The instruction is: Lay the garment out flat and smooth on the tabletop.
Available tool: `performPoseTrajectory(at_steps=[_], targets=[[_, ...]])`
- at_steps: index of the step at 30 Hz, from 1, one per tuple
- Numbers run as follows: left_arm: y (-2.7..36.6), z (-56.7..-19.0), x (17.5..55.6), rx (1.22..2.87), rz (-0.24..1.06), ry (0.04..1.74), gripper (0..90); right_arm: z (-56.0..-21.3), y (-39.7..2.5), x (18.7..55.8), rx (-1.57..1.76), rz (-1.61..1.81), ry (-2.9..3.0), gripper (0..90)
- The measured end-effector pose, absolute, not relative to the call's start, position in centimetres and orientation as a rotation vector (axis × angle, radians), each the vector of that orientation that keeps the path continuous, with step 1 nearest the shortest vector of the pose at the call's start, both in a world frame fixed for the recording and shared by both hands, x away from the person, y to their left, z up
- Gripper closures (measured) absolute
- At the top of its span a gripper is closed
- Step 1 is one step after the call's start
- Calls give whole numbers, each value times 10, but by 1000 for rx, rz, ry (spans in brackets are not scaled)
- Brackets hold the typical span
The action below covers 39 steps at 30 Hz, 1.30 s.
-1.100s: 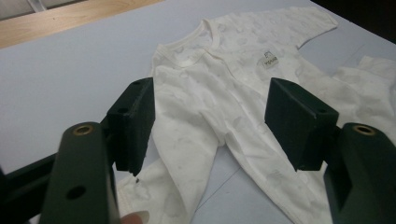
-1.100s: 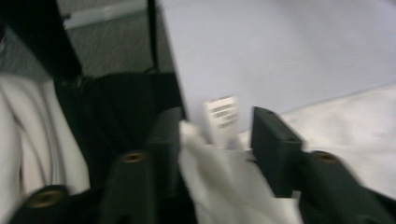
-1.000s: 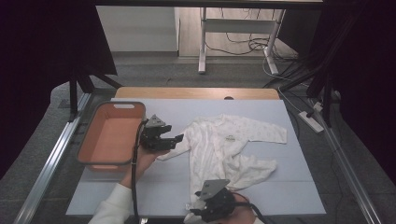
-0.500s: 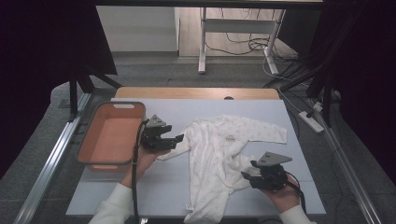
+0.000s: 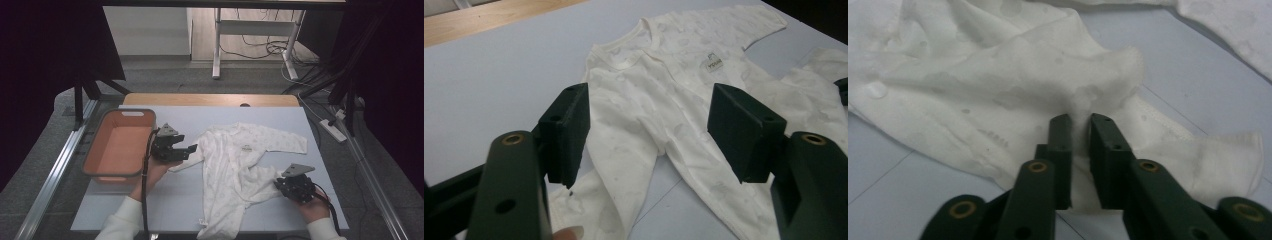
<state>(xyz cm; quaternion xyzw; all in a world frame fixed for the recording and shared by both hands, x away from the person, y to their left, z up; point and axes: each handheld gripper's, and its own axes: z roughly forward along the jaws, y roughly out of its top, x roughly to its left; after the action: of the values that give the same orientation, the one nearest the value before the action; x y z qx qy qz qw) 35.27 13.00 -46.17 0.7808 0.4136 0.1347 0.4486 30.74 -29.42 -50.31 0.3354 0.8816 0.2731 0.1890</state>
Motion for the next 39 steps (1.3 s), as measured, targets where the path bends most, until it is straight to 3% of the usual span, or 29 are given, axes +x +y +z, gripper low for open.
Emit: performPoseTrajectory(at_steps=[5,13,28,30,31,36,39], targets=[[130,-462,353,1930,330,1028,342,-505,-293,307,935,732,2503,878],[132,-462,353,1926,334,1027,342,-502,-299,304,959,721,2501,884],[133,-460,353,1918,337,1027,342,-490,-271,241,925,806,2609,880],[133,-460,353,1919,336,1028,342,-491,-268,239,915,812,2600,791],[133,-460,353,1919,336,1028,342,-491,-268,239,915,812,2600,791],[133,-460,353,1918,338,1029,342,-484,-275,245,963,915,2517,536],[133,-460,353,1917,337,1032,342,-479,-276,246,981,955,2480,496]])
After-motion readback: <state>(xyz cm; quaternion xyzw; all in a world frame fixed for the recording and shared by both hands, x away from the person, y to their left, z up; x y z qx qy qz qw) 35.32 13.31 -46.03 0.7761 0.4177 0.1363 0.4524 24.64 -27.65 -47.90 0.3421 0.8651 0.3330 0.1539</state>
